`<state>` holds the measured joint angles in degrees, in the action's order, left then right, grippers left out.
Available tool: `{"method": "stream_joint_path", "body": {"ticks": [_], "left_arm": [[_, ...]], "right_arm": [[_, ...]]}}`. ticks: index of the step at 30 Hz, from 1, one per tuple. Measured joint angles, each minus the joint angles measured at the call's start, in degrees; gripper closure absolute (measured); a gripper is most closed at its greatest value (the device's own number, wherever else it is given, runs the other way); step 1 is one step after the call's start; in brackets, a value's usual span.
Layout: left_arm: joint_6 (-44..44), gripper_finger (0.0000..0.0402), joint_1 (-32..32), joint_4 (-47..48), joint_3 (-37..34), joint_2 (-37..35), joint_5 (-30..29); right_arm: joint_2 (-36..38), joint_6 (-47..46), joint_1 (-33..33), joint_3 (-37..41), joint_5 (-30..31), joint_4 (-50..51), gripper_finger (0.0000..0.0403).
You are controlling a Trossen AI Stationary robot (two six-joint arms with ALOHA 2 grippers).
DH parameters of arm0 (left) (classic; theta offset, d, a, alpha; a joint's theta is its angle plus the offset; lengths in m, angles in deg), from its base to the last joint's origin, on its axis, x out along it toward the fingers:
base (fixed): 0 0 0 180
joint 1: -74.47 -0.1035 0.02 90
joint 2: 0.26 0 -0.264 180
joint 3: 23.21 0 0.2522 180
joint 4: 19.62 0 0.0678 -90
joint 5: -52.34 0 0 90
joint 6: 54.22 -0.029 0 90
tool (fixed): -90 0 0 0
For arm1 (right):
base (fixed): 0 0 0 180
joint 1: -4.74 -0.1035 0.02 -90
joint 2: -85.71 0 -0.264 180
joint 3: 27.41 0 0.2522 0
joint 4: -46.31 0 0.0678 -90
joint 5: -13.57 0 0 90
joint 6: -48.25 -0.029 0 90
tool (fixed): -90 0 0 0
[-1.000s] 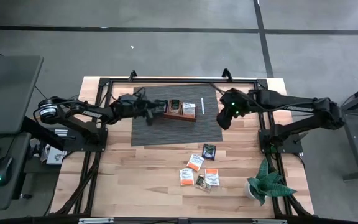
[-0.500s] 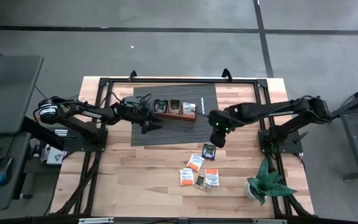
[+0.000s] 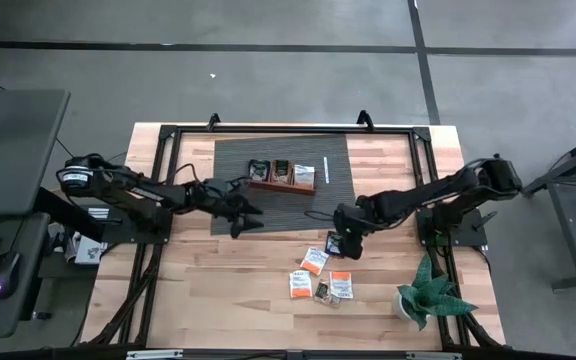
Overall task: Pick & Place Tea
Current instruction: Put the violet tea bag into the left section of the wooden organizer
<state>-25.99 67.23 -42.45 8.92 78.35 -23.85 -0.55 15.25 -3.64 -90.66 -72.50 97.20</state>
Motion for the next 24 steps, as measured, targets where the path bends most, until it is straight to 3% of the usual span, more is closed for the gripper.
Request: {"method": "stream_joint_path", "body": {"ticks": [11,24], "left_arm": [[2.4,0.0131,5.8,2.2,0.0,0.0,-6.6],[3.6,0.0131,5.8,2.7,0.0,0.0,-8.5]], "right_arm": [[0.0,-0.1,-0.6,7.3,-0.9,-12.0,0.0237],[-0.3,1.0,-0.6,8.2,0.3,-13.7,0.0235]]}}
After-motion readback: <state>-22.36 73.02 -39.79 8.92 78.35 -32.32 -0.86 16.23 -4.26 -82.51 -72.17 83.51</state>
